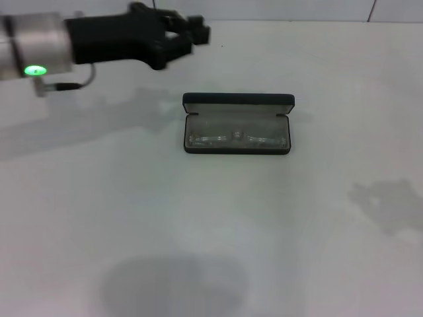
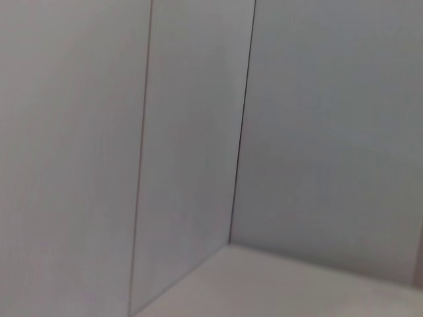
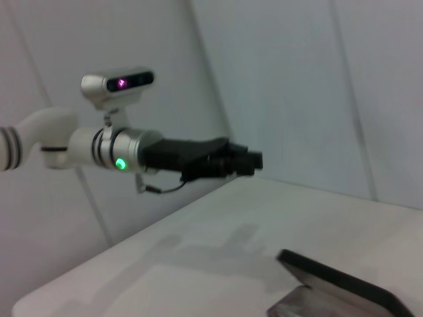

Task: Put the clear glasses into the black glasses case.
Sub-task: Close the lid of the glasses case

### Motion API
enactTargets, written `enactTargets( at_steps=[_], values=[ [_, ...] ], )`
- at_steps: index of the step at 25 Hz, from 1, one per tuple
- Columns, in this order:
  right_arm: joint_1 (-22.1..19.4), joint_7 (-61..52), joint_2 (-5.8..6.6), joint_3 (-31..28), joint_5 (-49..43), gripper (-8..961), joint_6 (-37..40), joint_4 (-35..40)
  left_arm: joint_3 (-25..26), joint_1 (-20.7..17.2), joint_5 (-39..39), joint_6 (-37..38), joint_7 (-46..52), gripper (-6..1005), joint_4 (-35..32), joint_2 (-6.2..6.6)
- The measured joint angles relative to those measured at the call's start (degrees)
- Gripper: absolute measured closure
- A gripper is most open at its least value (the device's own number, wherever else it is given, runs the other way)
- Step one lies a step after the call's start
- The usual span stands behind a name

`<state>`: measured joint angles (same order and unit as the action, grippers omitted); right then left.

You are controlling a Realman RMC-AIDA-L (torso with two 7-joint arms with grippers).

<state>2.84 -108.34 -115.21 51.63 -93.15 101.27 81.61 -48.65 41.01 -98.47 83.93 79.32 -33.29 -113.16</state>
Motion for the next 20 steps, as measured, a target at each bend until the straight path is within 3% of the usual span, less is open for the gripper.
enactTargets(
  at_steps=[6,8,11,20],
  values=[
    [0.5,3.2,-0.02,-3.7,-0.2,770,-0.1,-8.1,-0.1,5.8,-10.2,-12.0,0.5,799,2.6,-4.41],
    [0.6,4.1,-0.02,-4.3,-0.2,768,-0.3,-9.5,-0.1,7.5,-12.4,-15.0,0.9,800,4.3,-5.19],
    [0.7,5.1,0.00,-5.2,-0.3,765,-0.3,-11.6,-0.1,8.7,-14.3,-16.3,0.9,800,5.8,-5.91],
    [1.6,7.6,0.06,-5.5,-0.3,756,-0.6,-16.2,-0.1,8.4,-14.6,-17.8,0.6,802,7.2,-6.19]
  ],
)
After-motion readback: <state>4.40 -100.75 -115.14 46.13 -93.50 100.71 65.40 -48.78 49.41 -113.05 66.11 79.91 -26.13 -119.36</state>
